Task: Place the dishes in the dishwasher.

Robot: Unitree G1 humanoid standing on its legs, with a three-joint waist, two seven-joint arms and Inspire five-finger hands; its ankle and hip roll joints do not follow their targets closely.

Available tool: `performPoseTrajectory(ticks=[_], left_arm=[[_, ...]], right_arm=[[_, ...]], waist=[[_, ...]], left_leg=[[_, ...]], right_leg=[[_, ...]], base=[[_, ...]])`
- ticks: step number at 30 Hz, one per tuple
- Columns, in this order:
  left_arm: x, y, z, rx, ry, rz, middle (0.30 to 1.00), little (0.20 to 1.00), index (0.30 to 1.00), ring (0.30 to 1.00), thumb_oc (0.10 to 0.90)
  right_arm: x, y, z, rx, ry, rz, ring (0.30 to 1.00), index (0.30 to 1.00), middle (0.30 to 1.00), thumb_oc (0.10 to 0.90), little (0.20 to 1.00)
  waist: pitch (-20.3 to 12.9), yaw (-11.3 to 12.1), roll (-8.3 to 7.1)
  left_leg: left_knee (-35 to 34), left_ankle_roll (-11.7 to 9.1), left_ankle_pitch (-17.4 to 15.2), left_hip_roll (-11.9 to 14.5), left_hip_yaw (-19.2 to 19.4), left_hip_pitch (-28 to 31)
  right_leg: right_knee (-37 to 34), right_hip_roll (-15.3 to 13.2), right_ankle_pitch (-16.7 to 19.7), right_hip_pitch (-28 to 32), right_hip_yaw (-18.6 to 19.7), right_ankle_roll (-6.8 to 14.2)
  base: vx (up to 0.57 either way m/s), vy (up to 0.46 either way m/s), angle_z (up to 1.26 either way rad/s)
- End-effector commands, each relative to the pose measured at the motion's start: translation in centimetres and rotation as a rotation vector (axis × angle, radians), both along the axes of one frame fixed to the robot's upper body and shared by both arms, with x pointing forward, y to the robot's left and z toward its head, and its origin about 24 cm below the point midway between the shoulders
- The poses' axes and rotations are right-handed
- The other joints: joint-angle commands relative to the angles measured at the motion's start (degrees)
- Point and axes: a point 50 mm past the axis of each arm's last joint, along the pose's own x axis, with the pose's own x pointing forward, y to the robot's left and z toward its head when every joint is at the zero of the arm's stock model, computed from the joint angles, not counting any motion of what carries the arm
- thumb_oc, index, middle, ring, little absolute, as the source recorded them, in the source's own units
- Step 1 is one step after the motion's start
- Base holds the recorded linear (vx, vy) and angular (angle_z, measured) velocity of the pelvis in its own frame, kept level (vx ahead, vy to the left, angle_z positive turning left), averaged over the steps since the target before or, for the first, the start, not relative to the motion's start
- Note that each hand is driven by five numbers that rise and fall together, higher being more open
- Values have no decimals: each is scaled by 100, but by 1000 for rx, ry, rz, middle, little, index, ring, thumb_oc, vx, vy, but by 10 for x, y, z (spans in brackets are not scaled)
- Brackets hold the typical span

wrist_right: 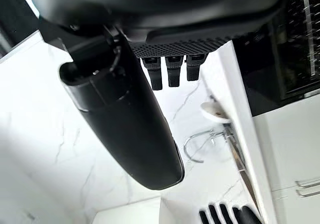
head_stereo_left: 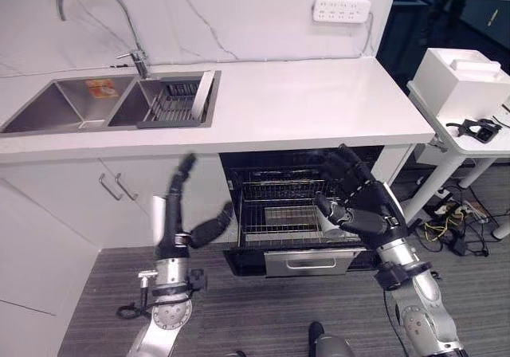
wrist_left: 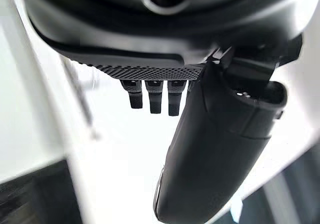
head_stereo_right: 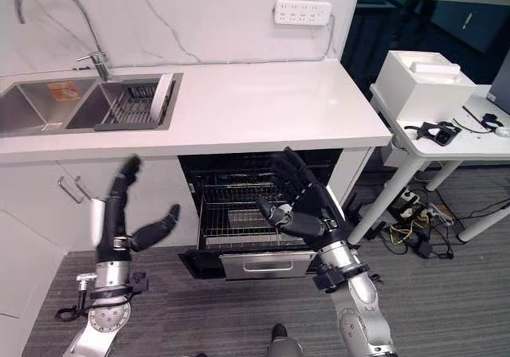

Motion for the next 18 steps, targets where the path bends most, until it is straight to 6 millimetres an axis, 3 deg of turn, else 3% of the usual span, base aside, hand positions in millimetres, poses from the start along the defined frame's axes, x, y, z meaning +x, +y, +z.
performPoseTrajectory(ticks=[1, 4, 6, 9, 10, 12, 13, 14, 15, 16, 18], left_arm=[[-2, 18, 53, -170, -332, 20, 900, 900, 900, 900, 800], [4, 22, 57, -147, -252, 32, 900, 900, 900, 900, 800], [9, 22, 59, -132, -210, 5, 900, 900, 900, 900, 800], [22, 16, 54, -161, -95, -140, 900, 900, 900, 900, 800], [28, 10, 51, -253, -36, -335, 900, 900, 900, 900, 800], [23, 3, 57, -219, -72, -446, 900, 900, 900, 900, 800], [19, 2, 65, -196, -99, -487, 900, 900, 900, 900, 800], [18, 4, 67, -195, -117, -505, 900, 900, 900, 900, 800], [19, 5, 66, -205, -119, -515, 900, 900, 900, 900, 800], [19, 6, 63, -227, -118, -523, 900, 900, 900, 900, 800], [15, 7, 59, -223, -116, -524, 900, 900, 900, 900, 800]], right_arm=[[0, -8, 61, 69, -328, -61, 900, 900, 900, 800, 900], [-4, -14, 68, 115, -349, -120, 900, 900, 900, 800, 900], [-8, -20, 69, 136, -370, -169, 900, 900, 900, 800, 900], [-11, -25, 69, 127, -368, -217, 900, 900, 900, 800, 900], [-12, -26, 69, 111, -369, -233, 900, 900, 900, 800, 900], [-14, -28, 71, 72, -395, -238, 900, 900, 900, 800, 900], [-14, -30, 75, 67, -415, -216, 900, 900, 900, 800, 900], [-12, -33, 75, 73, -421, -203, 900, 900, 900, 800, 900], [-11, -37, 75, 77, -426, -202, 900, 900, 900, 800, 900], [-11, -38, 74, 80, -424, -197, 900, 900, 900, 800, 900], [-8, -40, 73, 78, -435, -171, 900, 900, 900, 800, 900]], waist=[[-108, 120, -15], [-91, 224, 36], [-77, 184, 161], [-50, 70, 379], [6, 45, 433], [1, 96, 480], [66, 218, 498], [119, 255, 532], [135, 250, 564], [140, 218, 579], [151, 254, 578]], left_leg=[[141, 249, -813, -208, 137, -29], [141, 449, -870, -468, -110, -98], [141, 595, -900, -609, -354, -145], [141, 734, -915, -730, -755, -182], [141, 768, -916, -816, -911, -141], [141, 731, -824, -927, -954, -276], [141, 675, -701, -994, -929, -422], [141, 662, -651, -1029, -971, -439], [141, 613, -603, -1058, -1084, -461], [141, 575, -570, -1120, -1168, -399], [141, 555, -592, -1148, -1083, -242]], right_leg=[[430, -286, -1094, 462, -239, 507], [430, -305, -1035, 522, -368, 542], [430, -71, -970, 599, -234, 465], [508, 496, -828, 634, 92, 314], [920, 810, -1088, 536, 241, 175], [1045, 1221, -1145, 462, 144, 93], [1089, 1327, -1169, 354, -210, 43], [1069, 1185, -1187, 295, -308, 16], [843, 1253, -1422, 381, -271, -134], [606, 1297, -1423, 441, -158, -194], [430, 1152, -1478, 519, -263, -227]], base=[[-15, 152, 8], [4, 249, 14], [19, 251, 23], [34, 197, 46], [47, 122, 108], [-20, 98, 106], [-102, 36, 56], [-89, -16, 23], [2, -63, 10], [30, -64, 19], [21, -5, 38]])
